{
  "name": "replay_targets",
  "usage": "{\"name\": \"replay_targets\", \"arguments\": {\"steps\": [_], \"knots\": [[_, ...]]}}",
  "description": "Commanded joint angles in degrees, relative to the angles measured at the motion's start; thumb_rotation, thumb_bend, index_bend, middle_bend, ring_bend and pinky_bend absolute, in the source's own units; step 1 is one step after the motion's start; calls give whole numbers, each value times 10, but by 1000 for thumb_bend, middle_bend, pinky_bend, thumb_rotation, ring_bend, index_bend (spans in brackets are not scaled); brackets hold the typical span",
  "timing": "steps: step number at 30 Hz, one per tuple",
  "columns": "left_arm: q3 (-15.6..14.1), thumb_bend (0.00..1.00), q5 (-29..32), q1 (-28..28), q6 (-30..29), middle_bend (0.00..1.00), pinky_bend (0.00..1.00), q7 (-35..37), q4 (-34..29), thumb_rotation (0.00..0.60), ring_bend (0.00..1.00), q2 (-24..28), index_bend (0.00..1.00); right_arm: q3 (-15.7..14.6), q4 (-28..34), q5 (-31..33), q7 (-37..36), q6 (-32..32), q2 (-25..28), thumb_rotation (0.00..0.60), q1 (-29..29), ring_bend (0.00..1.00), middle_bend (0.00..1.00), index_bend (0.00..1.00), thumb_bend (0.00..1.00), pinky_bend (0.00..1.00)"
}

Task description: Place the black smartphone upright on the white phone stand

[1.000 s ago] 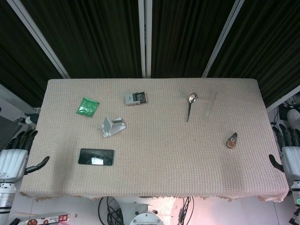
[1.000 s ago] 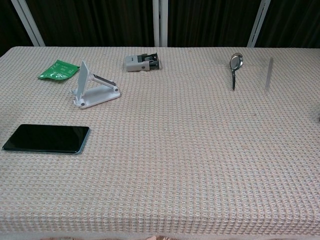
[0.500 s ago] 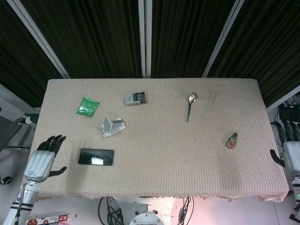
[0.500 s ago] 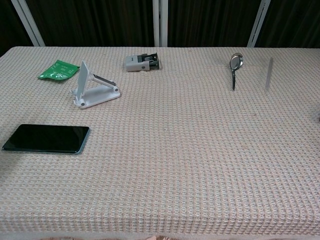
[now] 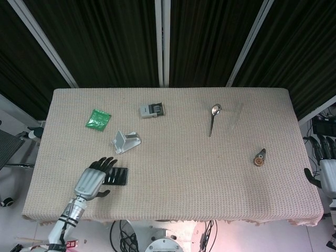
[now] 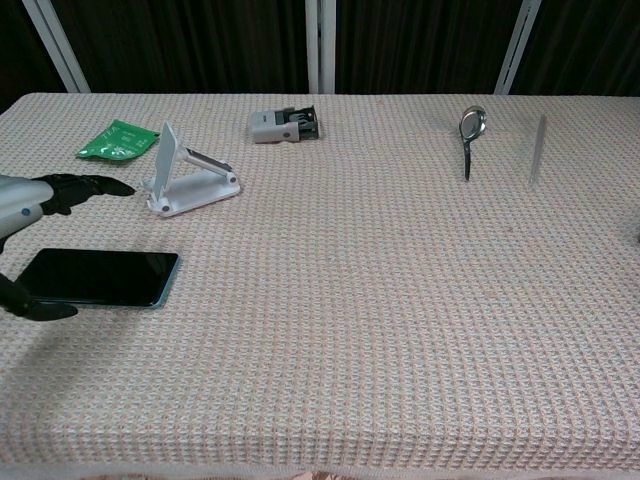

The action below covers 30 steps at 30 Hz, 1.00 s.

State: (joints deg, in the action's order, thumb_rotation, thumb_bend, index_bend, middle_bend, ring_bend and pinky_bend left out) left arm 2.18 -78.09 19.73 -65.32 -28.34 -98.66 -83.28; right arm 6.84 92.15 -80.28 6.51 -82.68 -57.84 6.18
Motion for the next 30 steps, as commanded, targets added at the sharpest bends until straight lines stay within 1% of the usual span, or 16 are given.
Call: {"name": "replay_targets", "arguments": {"steps": [1,5,8,12,18,26,30], "knots": [[11,135,43,17,18,64,209,-44,6,600,65,-21,127,-1,-3,-2,-2,-1,-1,600,0,0,0,0,206,0],[20,139,97,32,29,65,207,-96,8,600,66,-39,139,-1,-5,0,-6,-1,0,600,-1,0,0,0,207,0],[24,145,133,41,34,65,206,-119,9,600,65,-49,151,-1,-6,4,-7,0,3,600,-3,0,0,0,208,0],[24,147,145,52,38,67,206,-125,10,600,66,-55,163,-2,-8,9,-9,4,6,600,-4,0,0,0,209,0],[30,161,153,70,43,75,206,-116,2,600,65,-53,190,-6,-15,-4,-24,7,8,600,-2,0,0,0,209,0],[28,168,227,98,58,76,206,-158,-18,600,65,-40,207,-6,-22,0,-31,10,7,600,-3,0,0,0,210,0],[24,168,248,107,55,76,206,-164,-22,600,65,-39,215,-6,-26,1,-34,10,7,600,-4,0,0,0,212,0]]}}
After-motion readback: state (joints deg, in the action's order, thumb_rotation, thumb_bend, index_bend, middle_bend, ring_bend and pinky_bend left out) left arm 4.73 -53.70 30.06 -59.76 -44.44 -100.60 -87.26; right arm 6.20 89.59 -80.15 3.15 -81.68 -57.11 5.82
